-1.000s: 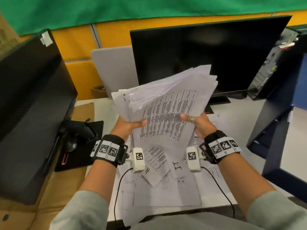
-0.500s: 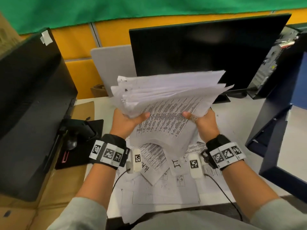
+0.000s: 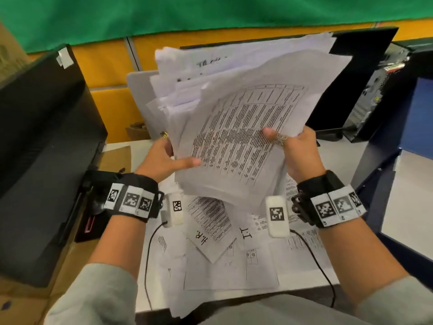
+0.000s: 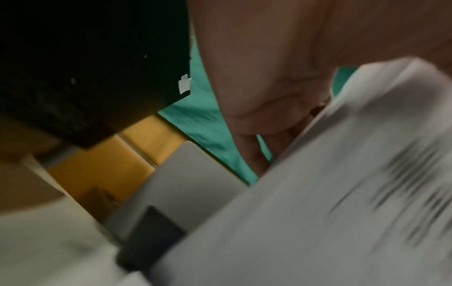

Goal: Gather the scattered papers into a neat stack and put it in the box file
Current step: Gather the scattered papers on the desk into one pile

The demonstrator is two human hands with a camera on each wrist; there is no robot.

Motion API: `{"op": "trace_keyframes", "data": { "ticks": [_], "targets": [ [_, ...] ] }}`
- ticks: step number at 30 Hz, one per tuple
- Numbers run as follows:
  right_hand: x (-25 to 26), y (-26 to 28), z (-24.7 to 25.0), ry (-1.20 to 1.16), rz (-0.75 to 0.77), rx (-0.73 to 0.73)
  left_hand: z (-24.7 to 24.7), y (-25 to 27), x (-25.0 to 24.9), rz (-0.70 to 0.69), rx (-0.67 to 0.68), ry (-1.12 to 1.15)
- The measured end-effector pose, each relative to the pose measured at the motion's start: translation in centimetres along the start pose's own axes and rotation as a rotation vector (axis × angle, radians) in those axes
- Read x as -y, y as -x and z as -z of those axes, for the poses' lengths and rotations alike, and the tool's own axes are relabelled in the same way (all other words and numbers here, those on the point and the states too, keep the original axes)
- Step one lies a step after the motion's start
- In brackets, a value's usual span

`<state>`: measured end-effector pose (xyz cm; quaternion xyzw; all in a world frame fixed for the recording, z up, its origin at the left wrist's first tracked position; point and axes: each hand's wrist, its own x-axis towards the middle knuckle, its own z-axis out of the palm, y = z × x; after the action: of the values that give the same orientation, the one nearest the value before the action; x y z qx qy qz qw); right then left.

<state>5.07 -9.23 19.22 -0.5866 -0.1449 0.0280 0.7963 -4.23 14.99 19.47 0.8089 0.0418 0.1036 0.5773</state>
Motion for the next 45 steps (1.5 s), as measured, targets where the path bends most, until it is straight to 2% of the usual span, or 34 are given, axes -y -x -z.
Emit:
{"op": "trace_keyframes", "data": {
  "ticks": [3,6,10,14,17,20,25,28,33,37,41,43,45],
  "targets": [
    [-0.9,-0.2,0.2,-0.077,-0.123,-0.025,-0.2,0.0,2.5,0.151,0.083,0.0],
    [-1.8,-0.3,0.4,-0.062,-0.183,0.005,-1.1,0.2,4.1,0.251,-0.005,0.048],
    [-2.7,0.1,0.1,0.164,-0.109,0.111,-3.0,0.4,4.3,0.183,-0.205,0.075],
    [-4.1,1.1,-0.3,0.203,-0.017,0.077,-4.8,0.8,4.6,0.116,-0.353,0.094],
    [-4.6,1.7,1.0,0.182,-0.042,0.139,-5.2,1.6,5.1,0.102,-0.326,0.154],
    [-5.4,1.8,2.1,0.159,-0.149,0.191,-5.0,1.8,5.2,0.064,-0.277,0.181],
    [-6.2,1.1,2.4,0.107,-0.191,0.111,-4.6,0.5,5.0,0.097,-0.232,0.218],
    [-7.2,1.1,2.6,0.181,-0.247,0.149,-4.9,0.5,5.4,0.111,-0.143,0.158],
    [-7.8,1.7,1.4,0.24,-0.17,0.156,-5.8,-0.3,5.1,0.052,-0.289,0.186],
    [-6.6,2.0,2.2,0.198,-0.162,0.19,-5.2,-1.6,3.6,0.005,-0.271,0.167],
    [-7.4,3.6,2.5,0.165,-0.239,0.238,-4.9,-2.4,2.6,0.031,-0.225,0.229],
    [-8.3,4.0,2.1,0.155,-0.246,0.162,-5.1,-2.5,3.0,0.081,-0.22,0.288],
    [-9.2,4.1,2.4,0.143,-0.264,0.08,-5.4,-2.1,4.3,0.179,-0.166,0.237]
  ]
}}
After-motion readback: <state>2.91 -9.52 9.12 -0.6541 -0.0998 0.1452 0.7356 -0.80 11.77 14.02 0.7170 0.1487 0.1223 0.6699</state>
